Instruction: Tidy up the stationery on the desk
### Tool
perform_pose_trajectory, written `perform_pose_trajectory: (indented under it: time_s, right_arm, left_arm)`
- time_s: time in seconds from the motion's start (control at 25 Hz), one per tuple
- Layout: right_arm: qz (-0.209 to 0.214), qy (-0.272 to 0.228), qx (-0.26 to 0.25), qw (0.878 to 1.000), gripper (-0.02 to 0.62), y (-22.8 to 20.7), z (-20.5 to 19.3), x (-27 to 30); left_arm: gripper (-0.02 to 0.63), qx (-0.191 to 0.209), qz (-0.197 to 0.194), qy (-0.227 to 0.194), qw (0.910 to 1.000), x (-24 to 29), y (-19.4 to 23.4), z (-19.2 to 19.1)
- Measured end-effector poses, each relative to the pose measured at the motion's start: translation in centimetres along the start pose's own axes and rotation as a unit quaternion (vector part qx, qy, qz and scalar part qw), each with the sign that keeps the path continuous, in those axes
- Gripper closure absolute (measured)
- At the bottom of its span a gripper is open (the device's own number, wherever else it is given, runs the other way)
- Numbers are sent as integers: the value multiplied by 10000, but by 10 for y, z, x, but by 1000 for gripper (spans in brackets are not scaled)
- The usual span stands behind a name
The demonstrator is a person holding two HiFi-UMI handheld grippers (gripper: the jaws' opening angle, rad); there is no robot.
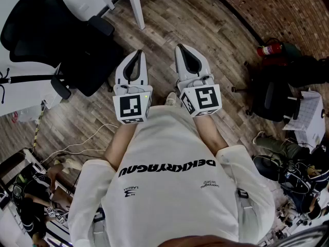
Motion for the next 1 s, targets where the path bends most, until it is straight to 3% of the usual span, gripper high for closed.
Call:
perform_pose_trajectory:
  time_s: [0.32,0.64,1.0]
  right_arm:
    - [306,-97,214,9993,598,-30,5,-7]
    - [356,-87,326,9988,598,-84,8,-14]
    - [333,68,442,9984,598,-122,2,19]
  left_arm:
    - [607,58,48,13,10000,18,-25,4]
    - [607,184,240,147,9994,42,-61,3]
    - [607,138,264,348,9989,88,-60,-12]
Point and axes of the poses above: the fingertips, and each gripper's own axes: x forward along the fingers, y to its left, z out of its top, the point moved 3 cm from there along -x, backward along the fingers, and after that the axes turned 14 degrees about x, right-handed, at the moved point
